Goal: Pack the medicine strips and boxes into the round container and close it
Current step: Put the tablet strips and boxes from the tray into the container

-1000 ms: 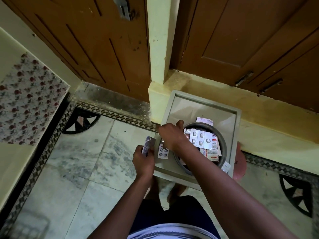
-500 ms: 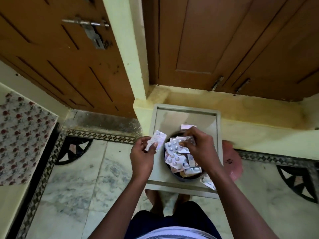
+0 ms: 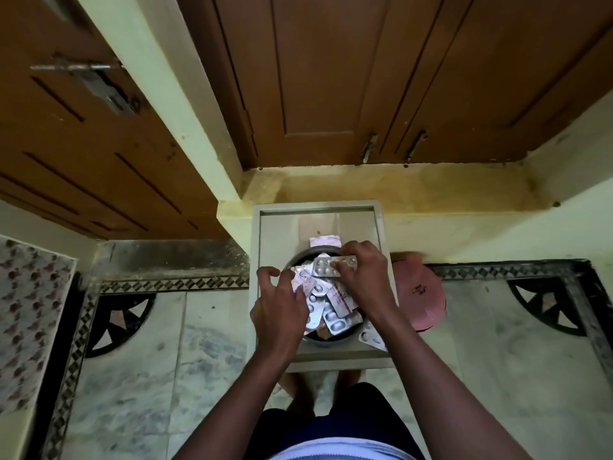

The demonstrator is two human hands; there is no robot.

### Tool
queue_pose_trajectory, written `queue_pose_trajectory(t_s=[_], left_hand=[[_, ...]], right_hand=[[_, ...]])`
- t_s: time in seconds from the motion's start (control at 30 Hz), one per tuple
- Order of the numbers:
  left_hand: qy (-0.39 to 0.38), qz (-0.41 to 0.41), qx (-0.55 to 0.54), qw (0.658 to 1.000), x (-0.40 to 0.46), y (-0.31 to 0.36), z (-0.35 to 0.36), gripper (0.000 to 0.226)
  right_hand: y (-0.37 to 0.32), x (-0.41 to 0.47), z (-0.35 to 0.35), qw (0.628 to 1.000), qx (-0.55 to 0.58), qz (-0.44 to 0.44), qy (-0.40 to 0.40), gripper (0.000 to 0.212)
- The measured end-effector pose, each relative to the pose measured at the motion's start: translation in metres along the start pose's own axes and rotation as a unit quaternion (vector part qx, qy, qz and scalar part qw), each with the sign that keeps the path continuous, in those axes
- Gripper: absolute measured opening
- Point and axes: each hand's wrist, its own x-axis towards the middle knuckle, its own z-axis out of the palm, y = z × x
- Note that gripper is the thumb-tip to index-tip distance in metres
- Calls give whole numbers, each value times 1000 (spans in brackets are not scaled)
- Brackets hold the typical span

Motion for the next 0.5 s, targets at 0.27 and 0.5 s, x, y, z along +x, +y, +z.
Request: queue_pose_trajectory(t_s=[0.27,0.5], left_hand=[[-8,35,105,994,4,-13,5,32],[11,58,89,994,15,-19,17,28]], right_hand=[[9,-17,18,969,-214,-115,-46,16],[9,-16,25,950,-275,-122,-85,23]])
